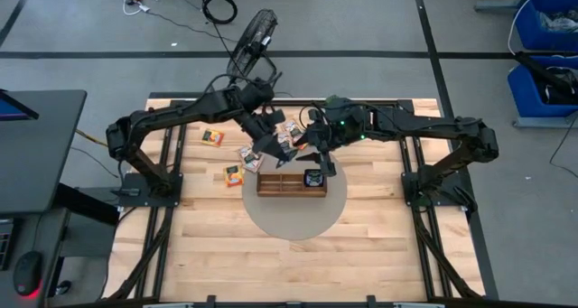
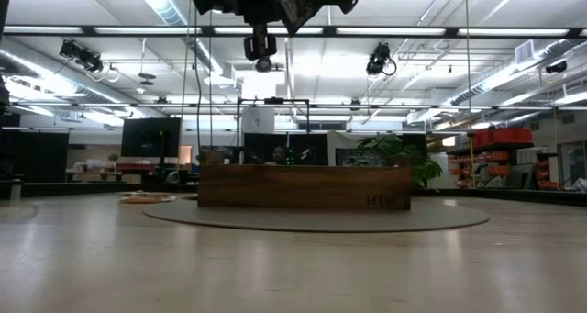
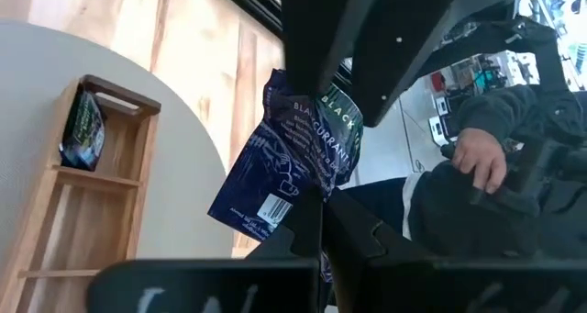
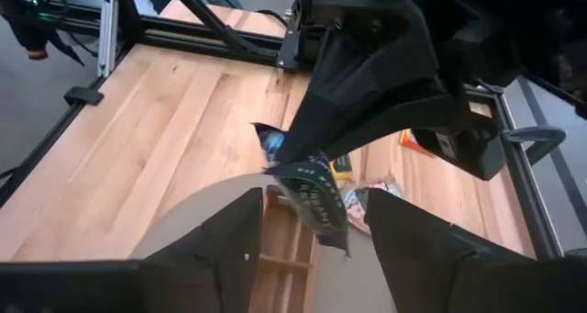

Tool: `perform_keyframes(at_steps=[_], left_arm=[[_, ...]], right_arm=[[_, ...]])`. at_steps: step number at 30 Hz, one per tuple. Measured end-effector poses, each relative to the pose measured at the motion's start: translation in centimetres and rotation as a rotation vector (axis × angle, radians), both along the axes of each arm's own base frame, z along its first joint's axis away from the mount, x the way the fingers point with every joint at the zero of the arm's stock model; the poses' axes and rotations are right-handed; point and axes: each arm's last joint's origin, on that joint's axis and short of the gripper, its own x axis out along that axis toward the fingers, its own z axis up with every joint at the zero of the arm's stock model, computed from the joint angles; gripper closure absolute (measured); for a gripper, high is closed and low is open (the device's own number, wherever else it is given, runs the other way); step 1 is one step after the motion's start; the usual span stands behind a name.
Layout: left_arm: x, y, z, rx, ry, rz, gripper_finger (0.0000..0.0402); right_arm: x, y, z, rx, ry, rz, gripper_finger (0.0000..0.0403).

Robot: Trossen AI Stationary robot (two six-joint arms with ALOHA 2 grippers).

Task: Pick & Place Tea
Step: Put the blue tea bag into the right section of the wooden organizer

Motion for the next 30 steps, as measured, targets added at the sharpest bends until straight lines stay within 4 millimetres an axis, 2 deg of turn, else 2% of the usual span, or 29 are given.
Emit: perform_keyframes(at_steps=[7,15,22,30], left_arm=[[0.19,0.06,0.23,0.009,-0.03,0.001,0.0397],[0.19,0.04,0.24,0.008,-0.033,-0.003,0.0397],[0.22,0.09,0.21,0.021,-0.028,0.014,0.0386],[0.26,0.28,0.14,0.05,-0.006,0.069,0.031]], right_arm=[[-0.01,0.05,0.0,0.015,0.0,0.017,0.0264],[-0.02,0.12,0.02,0.025,-0.003,0.039,0.0388],[-0.08,0.13,-0.07,0.063,0.015,0.02,0.04],[-0.31,0.18,-0.36,0.091,0.058,0.003,0.0401]])
